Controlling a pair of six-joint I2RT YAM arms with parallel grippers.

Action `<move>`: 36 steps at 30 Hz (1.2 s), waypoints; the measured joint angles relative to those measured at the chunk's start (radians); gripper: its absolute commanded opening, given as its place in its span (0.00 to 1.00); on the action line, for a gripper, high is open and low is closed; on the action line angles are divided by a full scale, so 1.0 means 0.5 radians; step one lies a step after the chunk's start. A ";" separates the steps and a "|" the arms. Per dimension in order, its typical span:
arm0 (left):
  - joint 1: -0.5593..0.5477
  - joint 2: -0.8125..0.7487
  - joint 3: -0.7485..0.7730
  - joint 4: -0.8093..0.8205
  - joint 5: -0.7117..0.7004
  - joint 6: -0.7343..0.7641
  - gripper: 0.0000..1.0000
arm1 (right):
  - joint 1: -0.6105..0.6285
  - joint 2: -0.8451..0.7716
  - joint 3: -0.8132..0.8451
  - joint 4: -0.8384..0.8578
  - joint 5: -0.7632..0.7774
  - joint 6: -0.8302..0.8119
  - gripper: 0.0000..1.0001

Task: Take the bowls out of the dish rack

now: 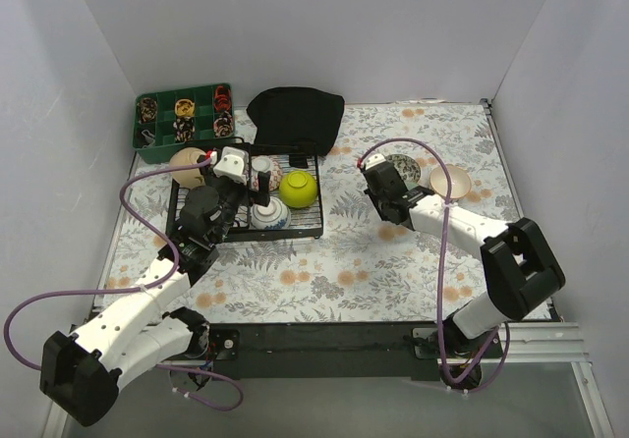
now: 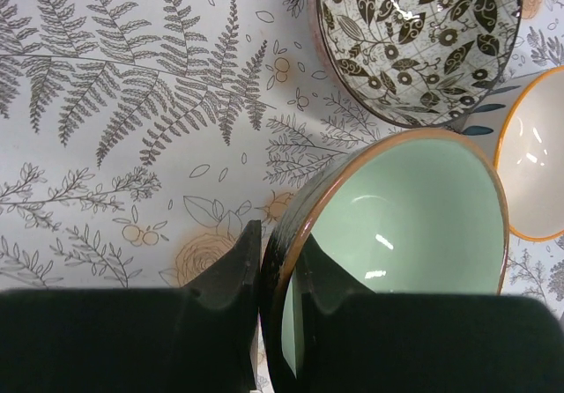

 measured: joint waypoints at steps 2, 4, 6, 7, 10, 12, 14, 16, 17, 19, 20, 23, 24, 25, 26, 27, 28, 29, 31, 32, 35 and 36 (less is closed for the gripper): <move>0.002 0.000 0.000 -0.001 -0.014 -0.008 0.98 | 0.000 0.059 -0.007 0.047 0.025 0.016 0.02; 0.005 0.000 0.000 -0.003 -0.029 -0.014 0.98 | 0.000 0.121 -0.021 0.105 0.042 0.026 0.04; 0.005 0.000 0.000 -0.008 -0.046 -0.017 0.98 | 0.000 0.161 -0.047 0.150 0.055 0.038 0.07; 0.005 0.000 0.000 -0.011 -0.053 -0.019 0.98 | 0.000 0.175 -0.064 0.171 0.063 0.053 0.09; 0.005 0.000 0.000 -0.014 -0.061 -0.021 0.98 | 0.000 0.219 -0.094 0.211 0.079 0.075 0.16; 0.005 0.000 0.000 -0.014 -0.066 -0.021 0.98 | 0.000 0.252 -0.095 0.232 0.087 0.076 0.22; 0.005 0.000 0.000 -0.014 -0.066 -0.020 0.98 | 0.000 0.260 -0.095 0.258 0.098 0.079 0.30; 0.005 0.000 0.000 -0.014 -0.068 -0.019 0.98 | 0.001 0.260 -0.096 0.276 0.090 0.090 0.43; 0.005 0.000 0.000 -0.014 -0.069 -0.019 0.98 | 0.002 0.260 -0.098 0.285 0.077 0.105 0.47; 0.005 0.000 0.000 -0.014 -0.070 -0.018 0.98 | 0.008 0.259 -0.100 0.291 0.066 0.121 0.60; 0.005 0.000 0.000 -0.014 -0.070 -0.019 0.98 | 0.016 0.259 -0.100 0.290 0.064 0.129 0.64; 0.008 0.001 0.000 -0.014 -0.070 -0.019 0.98 | 0.055 0.221 -0.101 0.272 0.040 0.140 0.73; 0.008 0.002 0.000 -0.014 -0.070 -0.019 0.98 | 0.063 0.198 -0.101 0.260 0.028 0.143 0.76; 0.009 0.004 0.000 -0.014 -0.070 -0.019 0.98 | 0.072 0.166 -0.101 0.245 0.013 0.149 0.78; 0.010 0.006 0.000 -0.014 -0.071 -0.020 0.98 | 0.082 0.117 -0.101 0.233 -0.011 0.163 0.81; 0.010 0.008 0.000 -0.015 -0.071 -0.020 0.98 | 0.090 0.066 -0.101 0.227 -0.032 0.172 0.83; 0.010 0.010 0.000 -0.016 -0.072 -0.021 0.98 | 0.094 0.011 -0.101 0.216 -0.055 0.180 0.85; 0.010 0.013 0.000 -0.016 -0.075 -0.023 0.98 | 0.095 -0.050 -0.101 0.209 -0.079 0.185 0.88; 0.020 0.023 0.002 -0.020 -0.072 -0.036 0.98 | 0.095 -0.172 -0.101 0.202 -0.131 0.201 0.90; 0.034 0.030 0.005 -0.031 -0.063 -0.053 0.98 | 0.094 -0.237 -0.101 0.203 -0.164 0.207 0.93; 0.135 0.066 0.039 -0.082 -0.020 -0.135 0.98 | 0.094 -0.412 -0.105 0.211 -0.276 0.215 0.95; 0.203 0.082 0.054 -0.092 -0.011 -0.161 0.98 | 0.094 -0.468 -0.114 0.230 -0.320 0.217 0.96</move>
